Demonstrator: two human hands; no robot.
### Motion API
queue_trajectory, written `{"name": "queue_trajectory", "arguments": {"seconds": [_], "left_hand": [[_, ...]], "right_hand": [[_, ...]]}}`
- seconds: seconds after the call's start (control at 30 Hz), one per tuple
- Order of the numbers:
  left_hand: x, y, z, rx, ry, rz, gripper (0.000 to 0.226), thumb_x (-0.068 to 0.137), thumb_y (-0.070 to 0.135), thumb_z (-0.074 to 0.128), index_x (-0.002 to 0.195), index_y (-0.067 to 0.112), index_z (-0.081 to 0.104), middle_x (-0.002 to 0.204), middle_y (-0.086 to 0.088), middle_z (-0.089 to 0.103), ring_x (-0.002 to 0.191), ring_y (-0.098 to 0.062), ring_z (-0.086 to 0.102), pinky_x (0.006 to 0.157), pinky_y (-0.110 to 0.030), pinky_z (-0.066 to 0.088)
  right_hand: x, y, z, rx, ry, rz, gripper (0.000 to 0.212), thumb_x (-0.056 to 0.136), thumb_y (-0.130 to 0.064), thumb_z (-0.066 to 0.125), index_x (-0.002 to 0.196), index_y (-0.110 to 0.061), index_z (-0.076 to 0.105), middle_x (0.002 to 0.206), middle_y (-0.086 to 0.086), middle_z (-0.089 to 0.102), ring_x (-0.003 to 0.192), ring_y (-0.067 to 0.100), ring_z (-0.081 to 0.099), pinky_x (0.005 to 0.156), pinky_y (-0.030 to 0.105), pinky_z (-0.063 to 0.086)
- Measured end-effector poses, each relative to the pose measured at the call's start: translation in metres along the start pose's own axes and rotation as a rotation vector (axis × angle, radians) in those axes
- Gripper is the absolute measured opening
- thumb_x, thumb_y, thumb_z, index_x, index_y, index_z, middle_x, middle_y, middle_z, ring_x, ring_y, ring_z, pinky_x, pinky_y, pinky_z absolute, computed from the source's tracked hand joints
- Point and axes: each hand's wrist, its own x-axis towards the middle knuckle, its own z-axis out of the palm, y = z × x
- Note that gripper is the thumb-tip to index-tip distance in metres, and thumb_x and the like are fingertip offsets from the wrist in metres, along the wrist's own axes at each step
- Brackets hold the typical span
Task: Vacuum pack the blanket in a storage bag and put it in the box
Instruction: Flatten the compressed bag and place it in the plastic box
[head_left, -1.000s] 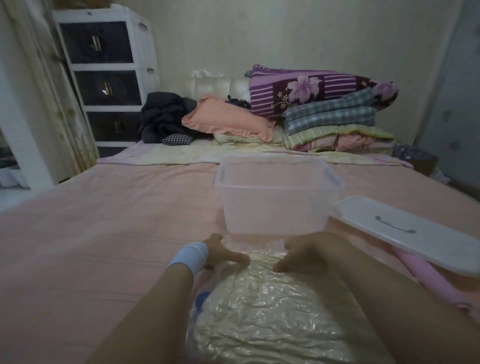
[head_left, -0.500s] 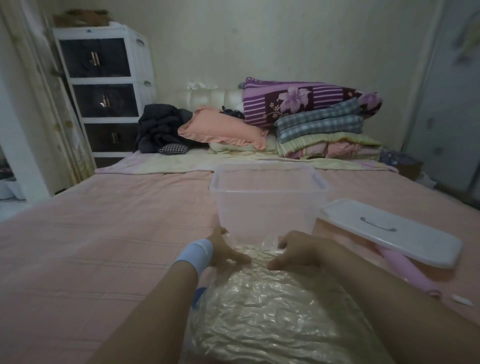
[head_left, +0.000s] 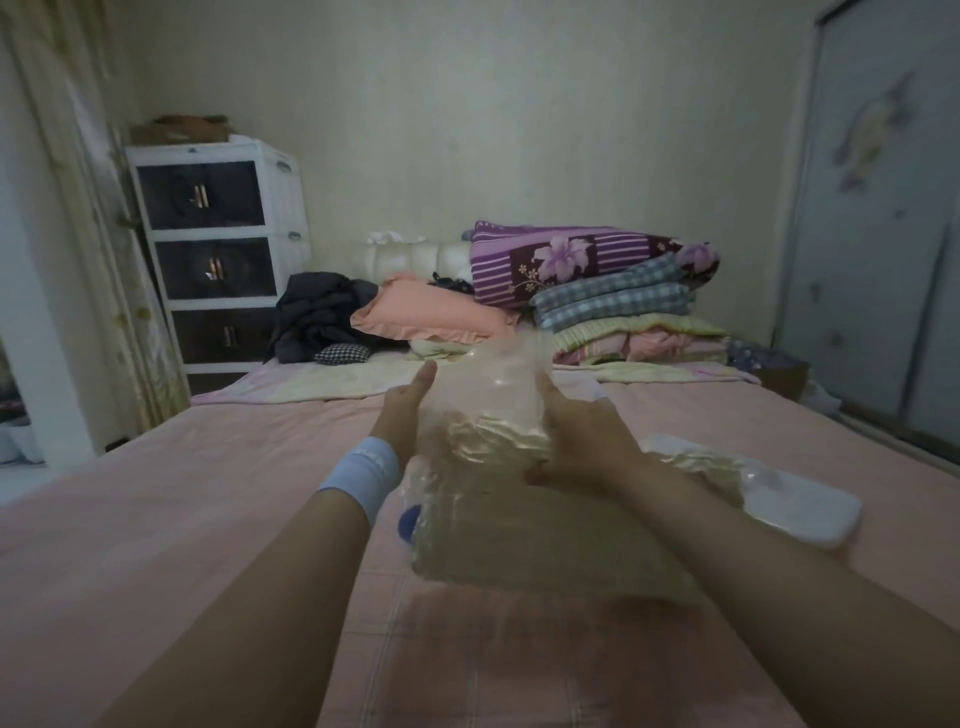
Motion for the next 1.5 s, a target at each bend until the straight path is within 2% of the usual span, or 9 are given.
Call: {"name": "queue_trajectory", "arguments": {"seconds": [0.13,0.23,0.37,0.57,0.73,0.93,1.23,1.4,1.5], "left_hand": [[-0.030,0.012,-0.006,0.205,-0.182,-0.179,0.057,0.085,0.039,0.069,0.129,0.007,0.050,0.121,-0.017,0.057,0.092,-0.030,0.059,0.079,-0.043,0.055],[-0.049,0.000,-0.008,0.339,-0.391,-0.335,0.057,0.082,0.021,0.068,0.131,0.002,0.045,0.094,-0.012,0.054,0.072,-0.022,0.055,0.066,-0.035,0.053],[-0.059,-0.009,0.017,0.764,-0.366,-0.163,0.046,0.087,0.025,0.060,0.130,0.009,0.053,0.129,-0.009,0.051,0.117,-0.029,0.049,0.100,-0.038,0.041],[-0.086,-0.019,0.065,1.576,-0.324,0.248,0.048,0.084,0.033,0.053,0.129,0.016,0.050,0.124,-0.010,0.060,0.107,-0.029,0.058,0.096,-0.042,0.048],[-0.098,-0.055,0.079,1.721,-0.211,0.518,0.099,0.067,0.073,0.063,0.140,0.013,0.034,0.124,-0.007,0.057,0.110,-0.029,0.056,0.098,-0.044,0.041],[-0.085,-0.075,0.067,1.732,-0.129,0.684,0.090,0.073,0.055,0.068,0.145,0.024,0.025,0.128,-0.004,0.054,0.110,-0.030,0.054,0.095,-0.041,0.039],[-0.069,-0.073,0.051,1.627,-0.189,0.665,0.092,0.074,0.057,0.071,0.147,0.048,0.017,0.136,-0.001,0.046,0.116,-0.028,0.049,0.092,-0.041,0.045],[-0.058,-0.072,0.052,1.692,-0.202,0.692,0.085,0.075,0.060,0.068,0.146,0.045,0.023,0.139,-0.002,0.043,0.122,-0.027,0.045,0.100,-0.041,0.038],[-0.059,-0.079,0.047,1.687,-0.216,0.728,0.086,0.073,0.060,0.068,0.144,0.046,0.021,0.137,-0.002,0.044,0.119,-0.027,0.047,0.098,-0.042,0.039]], "right_hand": [[-0.024,0.005,0.022,-0.152,-0.126,-0.095,0.097,0.072,-0.047,0.081,0.153,-0.028,0.030,0.139,0.002,0.054,0.124,0.026,0.051,0.097,0.039,0.043],[-0.046,0.007,0.040,-0.225,-0.156,-0.167,0.079,0.074,-0.049,0.076,0.142,-0.028,0.042,0.133,0.002,0.049,0.121,0.027,0.051,0.091,0.038,0.045],[-0.061,0.009,0.046,-0.209,0.147,-0.147,0.124,0.054,-0.056,0.084,0.156,-0.017,0.026,0.158,0.018,0.025,0.140,0.041,0.035,0.105,0.055,0.038],[-0.078,0.010,0.046,-0.250,0.305,-0.405,0.135,0.056,-0.050,0.088,0.160,-0.019,0.008,0.164,0.026,0.008,0.152,0.042,0.012,0.112,0.072,0.021],[-0.080,0.018,0.053,-0.134,0.064,-0.339,0.150,0.061,-0.036,0.091,0.155,-0.032,-0.026,0.168,0.007,0.007,0.153,0.029,0.017,0.114,0.055,0.032],[-0.082,0.028,0.062,0.009,0.367,-0.381,0.097,0.052,-0.046,0.090,0.131,-0.021,0.037,0.135,0.010,0.058,0.132,0.029,0.050,0.114,0.054,0.023],[-0.079,0.036,0.079,0.084,0.585,-0.334,0.088,0.054,-0.047,0.093,0.114,-0.012,0.039,0.110,0.004,0.056,0.111,0.028,0.055,0.119,0.052,0.019],[-0.075,0.040,0.068,0.060,0.346,-0.147,0.135,0.055,-0.068,0.081,0.158,-0.014,0.012,0.137,0.000,0.057,0.137,0.025,0.043,0.122,0.050,0.011],[-0.071,0.051,0.059,-0.191,-0.122,-0.222,0.092,0.082,-0.043,0.068,0.158,-0.023,0.020,0.163,-0.004,0.029,0.153,0.021,0.017,0.124,0.051,-0.004]]}}
